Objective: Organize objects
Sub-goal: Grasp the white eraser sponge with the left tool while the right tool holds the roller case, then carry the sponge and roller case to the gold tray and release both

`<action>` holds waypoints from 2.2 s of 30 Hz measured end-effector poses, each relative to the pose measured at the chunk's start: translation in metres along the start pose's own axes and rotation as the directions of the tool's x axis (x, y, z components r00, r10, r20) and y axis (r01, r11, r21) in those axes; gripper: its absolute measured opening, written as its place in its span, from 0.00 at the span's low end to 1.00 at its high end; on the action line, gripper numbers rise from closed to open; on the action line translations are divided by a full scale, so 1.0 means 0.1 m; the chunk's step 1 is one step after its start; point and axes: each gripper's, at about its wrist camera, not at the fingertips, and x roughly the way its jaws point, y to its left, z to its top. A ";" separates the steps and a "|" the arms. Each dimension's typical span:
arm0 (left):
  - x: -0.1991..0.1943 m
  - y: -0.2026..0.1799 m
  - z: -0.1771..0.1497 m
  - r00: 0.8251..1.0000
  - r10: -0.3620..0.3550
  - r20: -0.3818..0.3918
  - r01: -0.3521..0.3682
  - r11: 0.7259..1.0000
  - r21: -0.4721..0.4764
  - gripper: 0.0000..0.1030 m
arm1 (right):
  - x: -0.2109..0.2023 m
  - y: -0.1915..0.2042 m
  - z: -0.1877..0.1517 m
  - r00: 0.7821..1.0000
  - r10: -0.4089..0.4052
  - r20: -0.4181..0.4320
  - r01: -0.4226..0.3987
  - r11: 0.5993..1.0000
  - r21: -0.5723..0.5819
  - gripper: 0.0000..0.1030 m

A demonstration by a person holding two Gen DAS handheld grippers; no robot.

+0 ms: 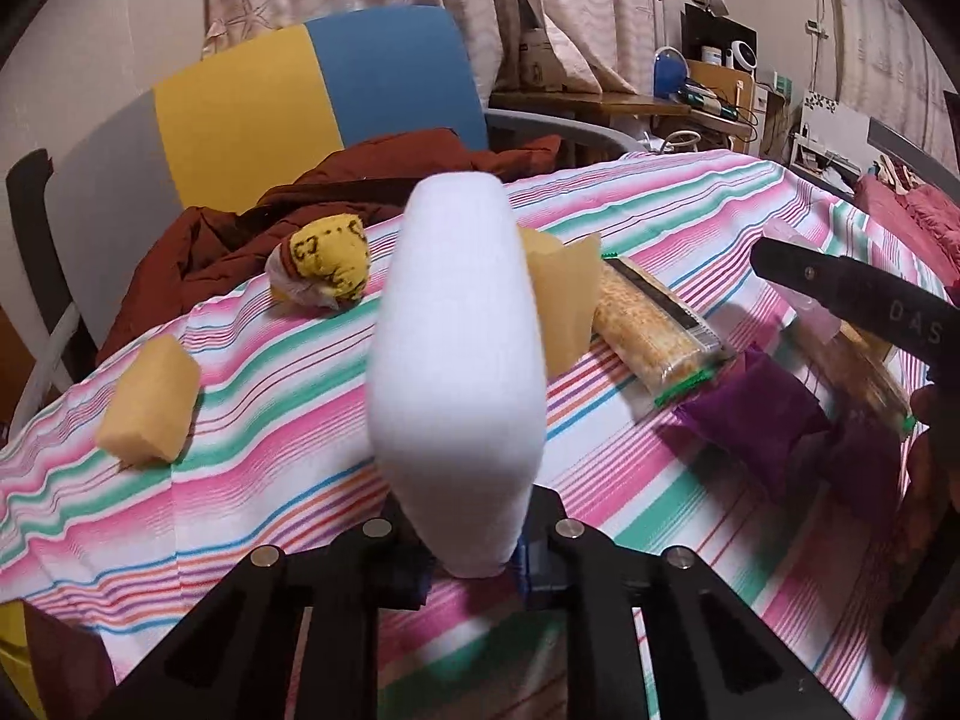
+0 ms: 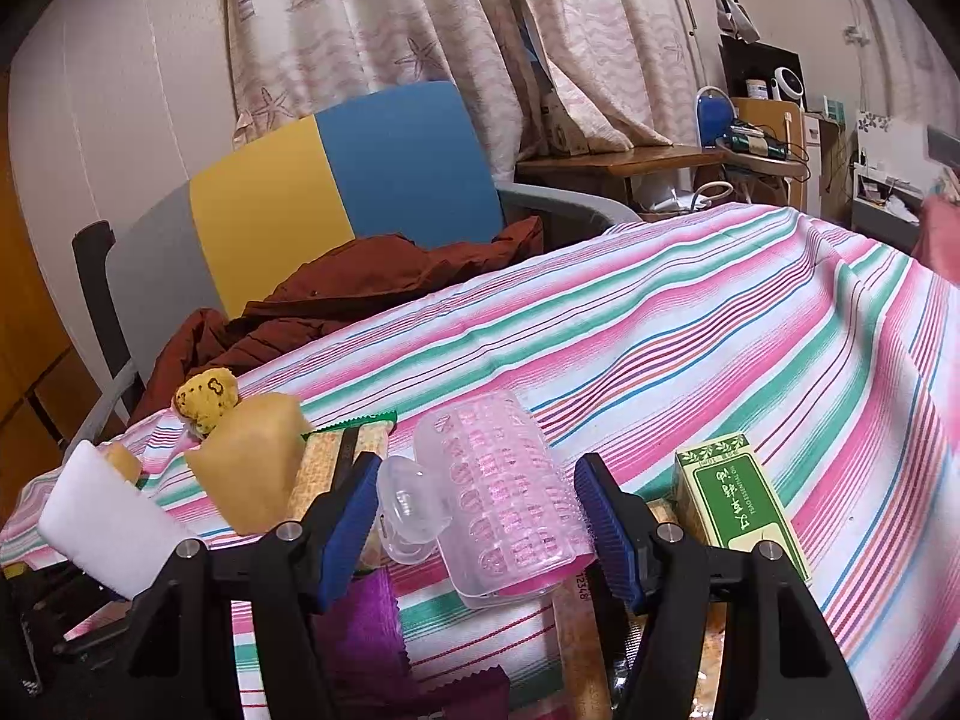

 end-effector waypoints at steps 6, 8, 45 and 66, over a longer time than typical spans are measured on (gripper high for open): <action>-0.18 -0.09 -0.13 0.999 0.023 0.041 -0.023 1.000 0.016 0.17 | -0.07 0.08 0.00 0.999 -0.012 0.031 0.014 0.999 -0.049 0.64; -0.24 -0.12 -0.17 0.998 0.022 0.056 -0.023 1.000 0.020 0.17 | -0.12 0.11 -0.01 0.999 -0.010 0.053 0.014 0.998 -0.064 0.64; -2.00 0.39 -1.41 0.980 -0.127 0.155 0.158 0.965 -0.209 0.17 | -1.14 0.90 -1.00 0.981 0.188 -0.047 -0.191 0.980 -0.056 0.64; -2.67 2.25 -2.43 0.997 -0.034 0.064 0.067 0.763 -0.643 0.17 | -2.15 2.72 -1.61 0.743 0.613 -0.270 -0.670 0.690 -0.275 0.65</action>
